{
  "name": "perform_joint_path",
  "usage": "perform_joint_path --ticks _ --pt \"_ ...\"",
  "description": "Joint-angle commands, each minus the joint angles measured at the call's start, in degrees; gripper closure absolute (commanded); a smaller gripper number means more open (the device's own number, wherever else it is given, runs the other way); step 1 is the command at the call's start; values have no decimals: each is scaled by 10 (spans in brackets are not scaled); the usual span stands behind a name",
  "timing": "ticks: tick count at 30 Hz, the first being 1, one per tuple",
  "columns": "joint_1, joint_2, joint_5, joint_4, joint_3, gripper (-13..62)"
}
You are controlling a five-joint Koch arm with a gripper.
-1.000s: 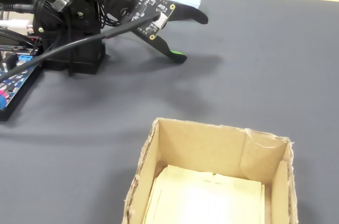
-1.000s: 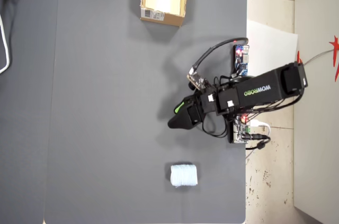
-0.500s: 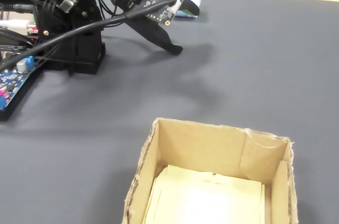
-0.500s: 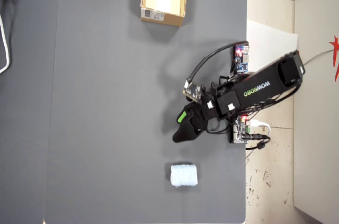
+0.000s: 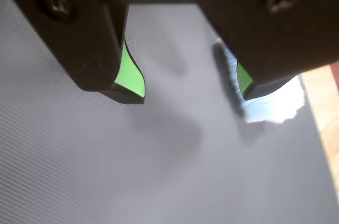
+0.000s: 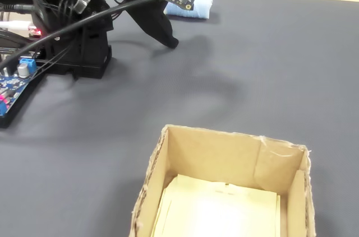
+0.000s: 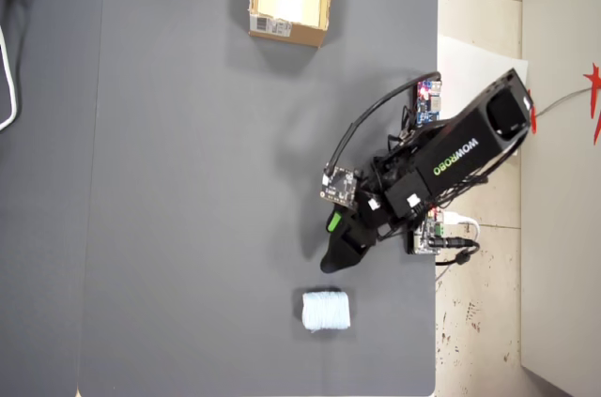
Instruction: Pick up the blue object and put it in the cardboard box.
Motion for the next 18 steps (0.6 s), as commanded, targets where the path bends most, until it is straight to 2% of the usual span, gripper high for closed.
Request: perform_joint_path --ticks 1,18 --pt "-12 -11 41 5 -64 158" --pt "-73 -154 40 179 -293 162"
